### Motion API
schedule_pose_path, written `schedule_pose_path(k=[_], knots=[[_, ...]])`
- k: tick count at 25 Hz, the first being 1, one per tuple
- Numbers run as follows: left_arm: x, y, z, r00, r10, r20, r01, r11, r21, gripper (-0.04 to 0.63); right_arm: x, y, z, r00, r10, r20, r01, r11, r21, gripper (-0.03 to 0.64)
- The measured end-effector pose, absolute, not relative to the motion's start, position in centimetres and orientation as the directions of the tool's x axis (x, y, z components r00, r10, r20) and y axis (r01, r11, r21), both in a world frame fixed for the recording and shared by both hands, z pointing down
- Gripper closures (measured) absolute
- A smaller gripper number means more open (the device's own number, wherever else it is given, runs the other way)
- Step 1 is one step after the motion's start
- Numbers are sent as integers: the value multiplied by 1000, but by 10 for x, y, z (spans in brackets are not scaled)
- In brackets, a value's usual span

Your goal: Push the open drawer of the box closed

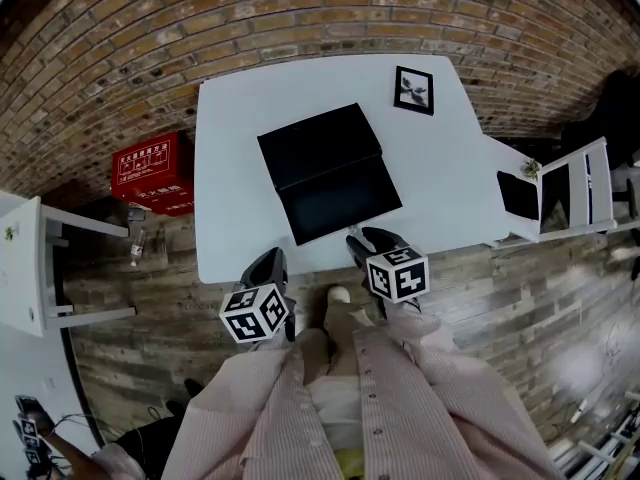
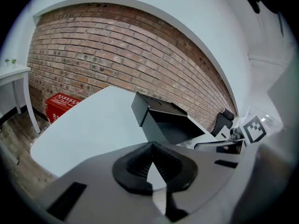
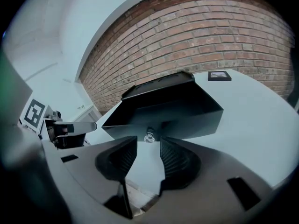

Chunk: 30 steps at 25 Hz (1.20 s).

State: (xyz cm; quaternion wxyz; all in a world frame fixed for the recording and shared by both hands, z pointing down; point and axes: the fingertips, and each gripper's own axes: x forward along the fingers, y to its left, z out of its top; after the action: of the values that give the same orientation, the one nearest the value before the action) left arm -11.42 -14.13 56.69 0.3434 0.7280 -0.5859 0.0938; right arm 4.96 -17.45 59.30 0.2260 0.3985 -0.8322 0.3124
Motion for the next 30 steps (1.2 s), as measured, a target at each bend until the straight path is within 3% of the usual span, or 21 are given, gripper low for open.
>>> schedule_pose_path(k=[8,10,30], knots=[[-112,-139,567,281,-790,545,-918,-56,393,600,41,-180,601,-592,-478,649,-793,489,-363,469],[-113,-141,567,281,-789,547,-918,-56,392,600,41,-183,601,-578,-486,656,-803,484,-348,537],[-124,-153,568,314,-771,554,-907,-71,414,600,41,-183,601,-544,-492,680,-831,427,-356,539]])
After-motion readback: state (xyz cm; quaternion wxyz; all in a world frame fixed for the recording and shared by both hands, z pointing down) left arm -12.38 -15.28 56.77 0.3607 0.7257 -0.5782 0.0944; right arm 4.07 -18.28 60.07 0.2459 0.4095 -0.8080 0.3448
